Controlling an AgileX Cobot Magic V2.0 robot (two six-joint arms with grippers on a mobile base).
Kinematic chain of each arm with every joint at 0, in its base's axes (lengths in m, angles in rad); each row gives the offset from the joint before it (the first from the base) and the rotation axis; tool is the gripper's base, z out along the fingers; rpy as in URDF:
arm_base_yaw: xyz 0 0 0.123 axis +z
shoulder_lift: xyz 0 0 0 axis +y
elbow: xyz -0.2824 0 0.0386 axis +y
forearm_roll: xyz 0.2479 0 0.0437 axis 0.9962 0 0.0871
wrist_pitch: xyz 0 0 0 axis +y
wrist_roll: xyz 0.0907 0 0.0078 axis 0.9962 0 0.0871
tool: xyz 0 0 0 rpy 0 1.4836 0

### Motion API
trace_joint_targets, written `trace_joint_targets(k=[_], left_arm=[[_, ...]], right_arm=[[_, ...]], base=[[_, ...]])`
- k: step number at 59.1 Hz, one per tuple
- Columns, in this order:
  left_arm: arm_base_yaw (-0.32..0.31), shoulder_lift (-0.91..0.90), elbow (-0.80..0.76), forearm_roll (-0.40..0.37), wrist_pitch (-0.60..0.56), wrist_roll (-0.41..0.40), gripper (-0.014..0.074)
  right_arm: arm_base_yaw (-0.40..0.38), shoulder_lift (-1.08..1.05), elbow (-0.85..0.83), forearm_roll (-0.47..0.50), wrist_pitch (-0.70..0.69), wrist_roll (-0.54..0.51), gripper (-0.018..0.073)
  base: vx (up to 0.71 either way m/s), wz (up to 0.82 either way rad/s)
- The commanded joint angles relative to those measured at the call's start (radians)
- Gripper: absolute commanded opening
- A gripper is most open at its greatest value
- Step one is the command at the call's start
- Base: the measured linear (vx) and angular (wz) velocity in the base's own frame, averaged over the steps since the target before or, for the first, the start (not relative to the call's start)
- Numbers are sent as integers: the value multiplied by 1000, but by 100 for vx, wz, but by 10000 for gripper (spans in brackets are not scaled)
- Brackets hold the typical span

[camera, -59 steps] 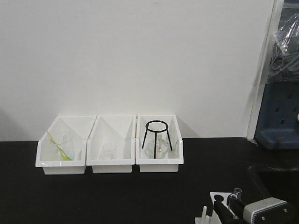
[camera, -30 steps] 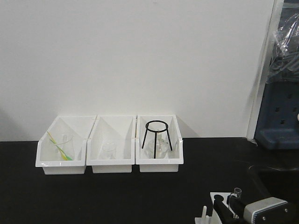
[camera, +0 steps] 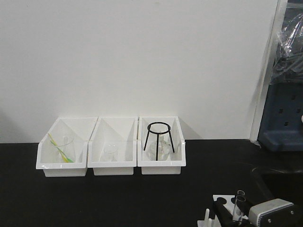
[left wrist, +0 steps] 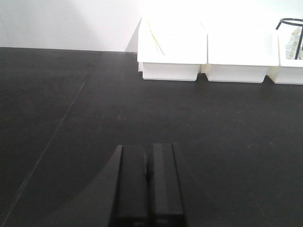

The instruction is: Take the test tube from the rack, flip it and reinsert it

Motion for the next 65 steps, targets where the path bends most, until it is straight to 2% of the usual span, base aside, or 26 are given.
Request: trace_joint_targets(k=[1,11,17,27,32,38,47,55,65], left_arm=[[-3,-11,2,-5,-84,0,-6],[-3,-11,2,-5,-84,0,-6],[-3,-11,2,-5,-84,0,-6],[-3,-11,2,-5,-84,0,-6],[-3,-11,2,-5,-84,0,-6],[-3,-11,2,-5,-84,0,-6],[-3,-11,2,-5,-84,0,-6],[-3,-11,2,-5,-84,0,-6],[-3,-11,2,-5,-84,0,-6]], right_arm=[[0,-67,-19,-3,-91,-4,432],[0,-189,-20,11,-27,-4,432],[0,-285,-22,11,57,-4,430],[0,-467,-34,11,275,6,379],[0,-569,-77,11,470,43,321],[0,-674,-152,11,739,78,195],[0,-796,-222,10,996,76,-8],[0,-871,-222,10,1084,75,-15],[0,-928,-222,-1,1099,71,-13]], base=[[0,0],[0,0],[0,0],[0,0],[0,0],[0,0],[0,0],[0,0],[0,0]])
